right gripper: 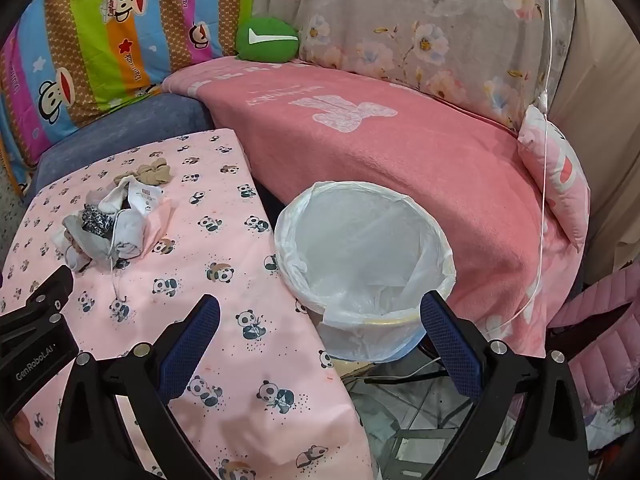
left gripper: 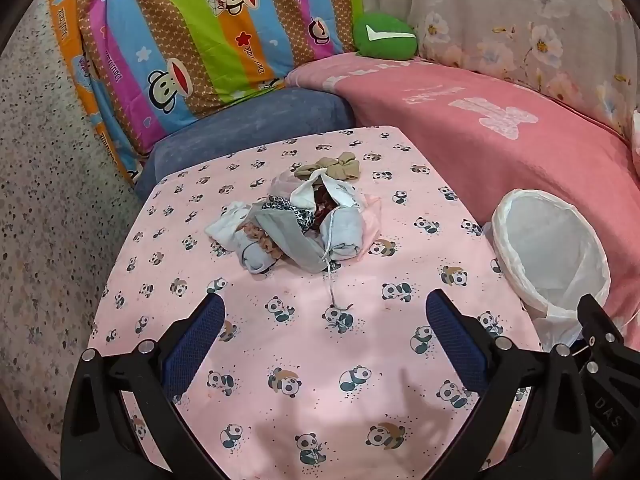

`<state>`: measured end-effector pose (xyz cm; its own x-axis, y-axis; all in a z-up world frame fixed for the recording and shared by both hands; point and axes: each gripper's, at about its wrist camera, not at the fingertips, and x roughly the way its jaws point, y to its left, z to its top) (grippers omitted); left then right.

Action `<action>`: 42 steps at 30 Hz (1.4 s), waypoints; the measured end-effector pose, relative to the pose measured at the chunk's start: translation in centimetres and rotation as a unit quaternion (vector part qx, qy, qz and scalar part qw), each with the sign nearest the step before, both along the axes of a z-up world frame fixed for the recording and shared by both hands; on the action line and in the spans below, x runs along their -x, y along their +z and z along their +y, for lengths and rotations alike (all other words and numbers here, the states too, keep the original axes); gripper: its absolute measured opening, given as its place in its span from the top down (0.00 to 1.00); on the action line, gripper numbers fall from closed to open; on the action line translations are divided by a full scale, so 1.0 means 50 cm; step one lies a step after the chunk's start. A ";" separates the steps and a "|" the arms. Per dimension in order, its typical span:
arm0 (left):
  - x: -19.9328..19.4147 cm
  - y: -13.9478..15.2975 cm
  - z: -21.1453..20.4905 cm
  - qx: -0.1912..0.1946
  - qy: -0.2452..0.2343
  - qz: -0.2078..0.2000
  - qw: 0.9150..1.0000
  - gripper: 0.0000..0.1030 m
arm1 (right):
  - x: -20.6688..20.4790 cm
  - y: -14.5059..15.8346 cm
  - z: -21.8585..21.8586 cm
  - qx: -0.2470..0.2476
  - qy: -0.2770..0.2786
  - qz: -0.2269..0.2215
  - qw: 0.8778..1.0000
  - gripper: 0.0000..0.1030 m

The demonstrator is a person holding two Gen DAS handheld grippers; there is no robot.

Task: Collect trash

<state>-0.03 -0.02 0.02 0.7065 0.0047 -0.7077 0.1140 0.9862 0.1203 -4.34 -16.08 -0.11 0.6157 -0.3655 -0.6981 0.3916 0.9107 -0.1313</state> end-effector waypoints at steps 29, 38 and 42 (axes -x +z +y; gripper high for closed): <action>-0.009 0.016 -0.019 0.001 -0.001 0.000 1.000 0.07 | 0.003 -0.005 -0.002 -0.003 -0.001 0.000 1.000 0.05; -0.003 0.004 -0.012 0.004 -0.002 -0.001 1.000 0.07 | 0.002 -0.005 -0.004 -0.003 -0.002 0.000 1.000 0.05; 0.000 0.005 -0.010 0.005 -0.004 -0.004 1.000 0.07 | 0.004 -0.007 -0.004 -0.003 -0.002 0.000 1.000 0.05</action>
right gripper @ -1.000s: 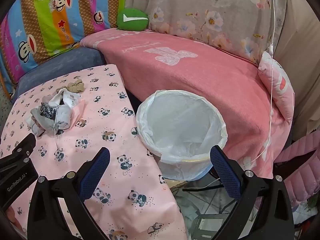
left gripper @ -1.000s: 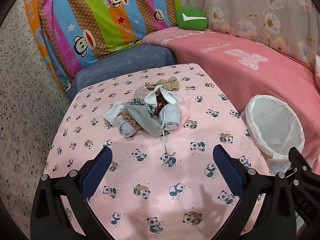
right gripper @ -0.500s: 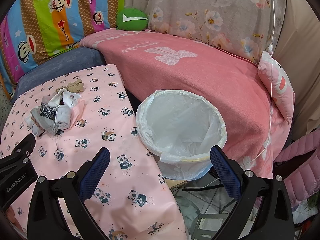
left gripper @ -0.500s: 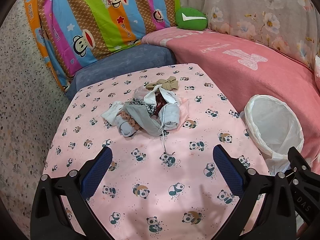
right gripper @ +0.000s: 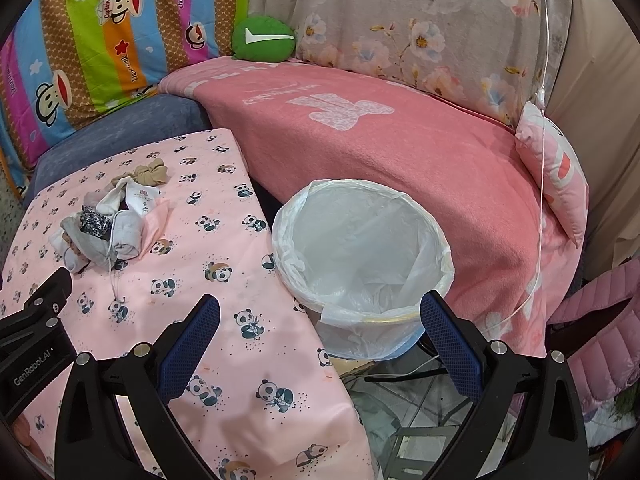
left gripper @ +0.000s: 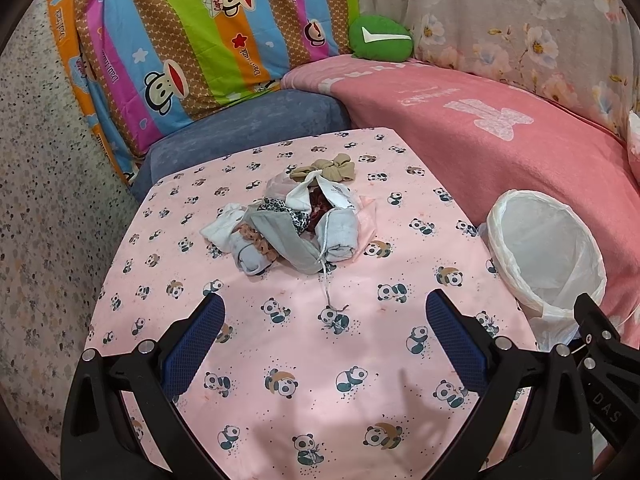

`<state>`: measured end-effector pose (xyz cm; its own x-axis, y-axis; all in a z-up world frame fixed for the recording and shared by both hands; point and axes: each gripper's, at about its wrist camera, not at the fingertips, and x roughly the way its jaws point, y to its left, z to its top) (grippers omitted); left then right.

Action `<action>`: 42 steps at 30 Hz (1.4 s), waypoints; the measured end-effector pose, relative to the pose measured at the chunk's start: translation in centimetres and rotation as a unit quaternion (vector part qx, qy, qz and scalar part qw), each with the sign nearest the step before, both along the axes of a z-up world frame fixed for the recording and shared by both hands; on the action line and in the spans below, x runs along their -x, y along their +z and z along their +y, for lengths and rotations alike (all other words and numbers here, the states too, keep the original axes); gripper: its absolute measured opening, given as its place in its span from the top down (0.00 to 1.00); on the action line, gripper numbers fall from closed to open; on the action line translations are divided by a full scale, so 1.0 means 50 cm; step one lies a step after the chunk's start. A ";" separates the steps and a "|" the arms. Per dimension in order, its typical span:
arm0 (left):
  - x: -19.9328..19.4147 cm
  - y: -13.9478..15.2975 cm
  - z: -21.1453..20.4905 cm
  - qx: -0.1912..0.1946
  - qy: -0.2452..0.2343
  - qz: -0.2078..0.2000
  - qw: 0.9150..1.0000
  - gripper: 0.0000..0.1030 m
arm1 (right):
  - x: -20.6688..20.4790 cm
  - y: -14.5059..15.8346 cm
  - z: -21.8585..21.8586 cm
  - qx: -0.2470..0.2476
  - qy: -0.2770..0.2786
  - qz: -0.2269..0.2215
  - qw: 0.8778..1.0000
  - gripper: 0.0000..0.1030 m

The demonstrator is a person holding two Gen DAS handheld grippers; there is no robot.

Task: Collect trash

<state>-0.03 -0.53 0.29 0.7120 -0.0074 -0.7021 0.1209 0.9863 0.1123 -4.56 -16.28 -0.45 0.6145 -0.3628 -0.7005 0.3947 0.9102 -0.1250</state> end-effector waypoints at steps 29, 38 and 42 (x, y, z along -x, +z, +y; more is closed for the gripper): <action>-0.001 0.001 -0.002 0.003 0.001 0.001 1.000 0.07 | 0.002 0.002 0.003 0.001 -0.001 0.000 1.000 0.05; -0.002 0.005 -0.002 0.002 -0.002 0.000 1.000 0.07 | 0.003 0.002 -0.003 -0.002 -0.006 0.000 1.000 0.05; -0.001 0.005 -0.003 0.003 -0.001 -0.001 1.000 0.07 | 0.003 0.002 -0.005 -0.001 -0.006 0.000 1.000 0.05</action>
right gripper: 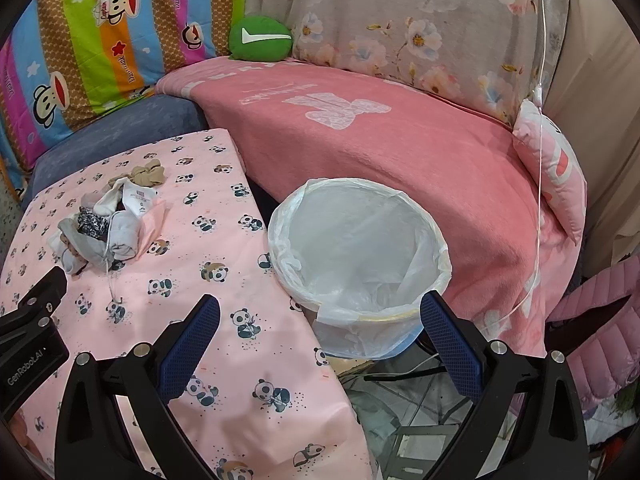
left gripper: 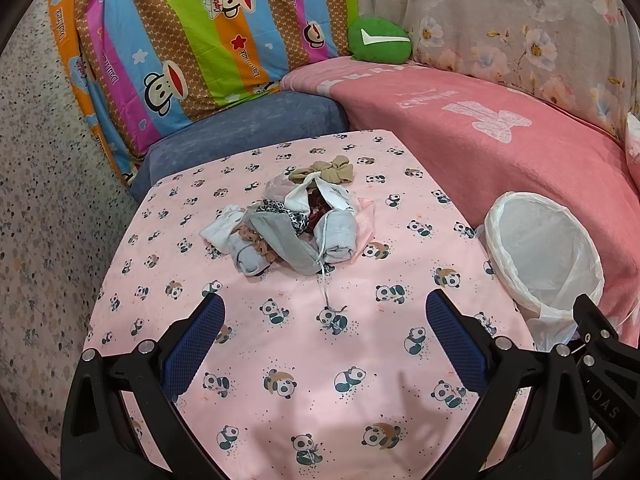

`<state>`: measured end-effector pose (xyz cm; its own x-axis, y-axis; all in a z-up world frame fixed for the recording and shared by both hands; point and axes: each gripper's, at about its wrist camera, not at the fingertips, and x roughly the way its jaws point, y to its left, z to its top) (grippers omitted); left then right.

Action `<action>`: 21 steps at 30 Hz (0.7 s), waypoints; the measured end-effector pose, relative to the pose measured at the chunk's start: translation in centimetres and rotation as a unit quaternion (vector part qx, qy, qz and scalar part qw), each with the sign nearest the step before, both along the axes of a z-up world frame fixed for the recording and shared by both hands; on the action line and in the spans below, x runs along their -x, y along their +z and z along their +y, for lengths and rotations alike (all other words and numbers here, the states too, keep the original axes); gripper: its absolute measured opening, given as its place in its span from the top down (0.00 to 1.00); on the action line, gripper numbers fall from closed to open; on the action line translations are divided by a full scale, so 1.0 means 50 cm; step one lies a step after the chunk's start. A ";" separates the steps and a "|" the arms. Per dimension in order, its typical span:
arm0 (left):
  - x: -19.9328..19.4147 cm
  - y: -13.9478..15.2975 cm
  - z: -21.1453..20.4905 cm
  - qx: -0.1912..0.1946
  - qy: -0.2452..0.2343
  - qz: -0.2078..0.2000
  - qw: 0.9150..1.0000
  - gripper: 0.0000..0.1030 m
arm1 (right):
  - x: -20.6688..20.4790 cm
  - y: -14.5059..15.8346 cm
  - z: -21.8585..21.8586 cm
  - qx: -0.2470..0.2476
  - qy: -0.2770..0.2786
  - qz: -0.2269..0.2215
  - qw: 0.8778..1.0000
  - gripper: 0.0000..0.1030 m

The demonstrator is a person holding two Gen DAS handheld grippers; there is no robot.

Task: Collect trash

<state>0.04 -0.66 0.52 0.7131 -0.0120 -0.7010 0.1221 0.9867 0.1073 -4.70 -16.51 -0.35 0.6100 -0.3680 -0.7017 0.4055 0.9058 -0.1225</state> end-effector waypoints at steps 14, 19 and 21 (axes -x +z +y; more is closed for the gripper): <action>0.006 -0.002 -0.003 0.000 -0.008 -0.003 1.000 0.07 | 0.006 0.003 -0.007 -0.003 -0.004 -0.004 1.000 0.05; 0.008 -0.002 -0.008 0.000 -0.012 -0.005 1.000 0.07 | 0.008 0.005 -0.006 -0.003 -0.004 -0.005 1.000 0.05; 0.008 -0.002 -0.009 0.001 -0.013 -0.005 1.000 0.07 | 0.008 0.006 -0.006 -0.003 -0.004 -0.005 1.000 0.05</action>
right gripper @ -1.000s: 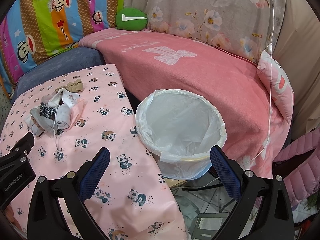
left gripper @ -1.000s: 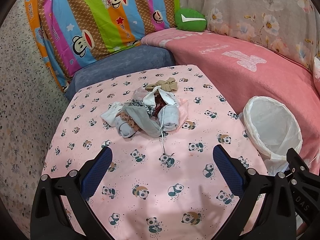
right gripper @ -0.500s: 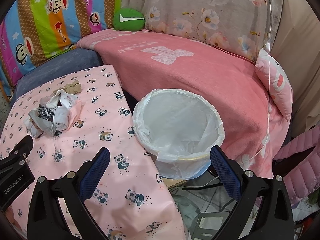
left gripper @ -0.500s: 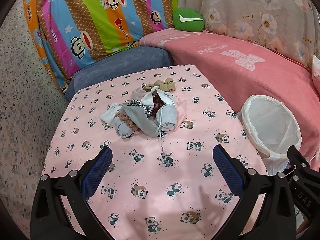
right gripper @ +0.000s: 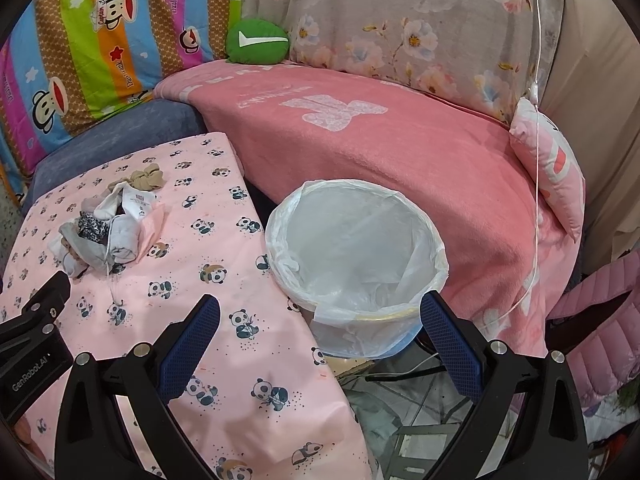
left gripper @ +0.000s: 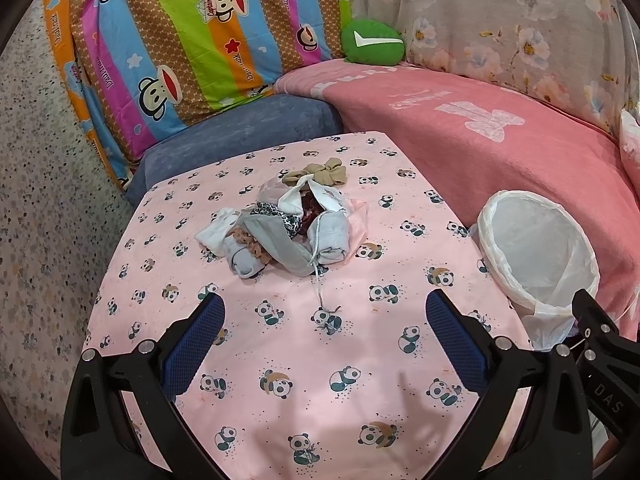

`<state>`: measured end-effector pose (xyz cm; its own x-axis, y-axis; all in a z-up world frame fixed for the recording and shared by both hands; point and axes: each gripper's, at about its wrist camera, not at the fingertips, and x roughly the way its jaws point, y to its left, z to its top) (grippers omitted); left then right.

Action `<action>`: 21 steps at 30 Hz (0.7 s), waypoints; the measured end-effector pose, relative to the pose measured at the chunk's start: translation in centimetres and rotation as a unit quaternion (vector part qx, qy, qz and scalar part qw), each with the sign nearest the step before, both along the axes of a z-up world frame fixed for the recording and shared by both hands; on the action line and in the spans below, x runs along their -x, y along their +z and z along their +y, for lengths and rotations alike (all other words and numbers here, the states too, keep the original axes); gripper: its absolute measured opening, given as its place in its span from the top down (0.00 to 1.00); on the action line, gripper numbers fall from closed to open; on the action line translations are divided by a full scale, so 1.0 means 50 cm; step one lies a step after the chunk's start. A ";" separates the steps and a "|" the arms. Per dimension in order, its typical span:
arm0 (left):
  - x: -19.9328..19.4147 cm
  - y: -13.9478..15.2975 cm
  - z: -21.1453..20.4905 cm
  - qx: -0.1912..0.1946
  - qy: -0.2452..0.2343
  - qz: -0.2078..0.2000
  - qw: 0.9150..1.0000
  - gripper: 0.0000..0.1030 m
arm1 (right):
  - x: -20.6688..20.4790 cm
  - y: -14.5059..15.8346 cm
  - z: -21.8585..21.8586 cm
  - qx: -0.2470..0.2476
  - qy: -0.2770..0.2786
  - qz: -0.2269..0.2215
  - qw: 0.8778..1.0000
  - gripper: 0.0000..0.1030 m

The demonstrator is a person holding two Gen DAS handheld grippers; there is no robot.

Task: Collect trash

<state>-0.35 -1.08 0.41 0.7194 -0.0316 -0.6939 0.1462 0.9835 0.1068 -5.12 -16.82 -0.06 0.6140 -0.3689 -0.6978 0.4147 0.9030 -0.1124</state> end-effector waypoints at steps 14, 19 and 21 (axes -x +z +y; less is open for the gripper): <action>0.005 0.001 -0.002 0.003 -0.010 -0.001 1.000 0.07 | 0.004 0.001 -0.003 -0.001 -0.003 -0.002 1.000 0.05; 0.006 0.003 -0.001 0.005 -0.014 -0.001 1.000 0.07 | 0.005 0.001 -0.004 -0.001 -0.002 -0.002 1.000 0.05; 0.006 0.004 -0.001 0.005 -0.014 -0.001 1.000 0.07 | 0.005 0.001 -0.004 0.000 -0.002 -0.002 1.000 0.05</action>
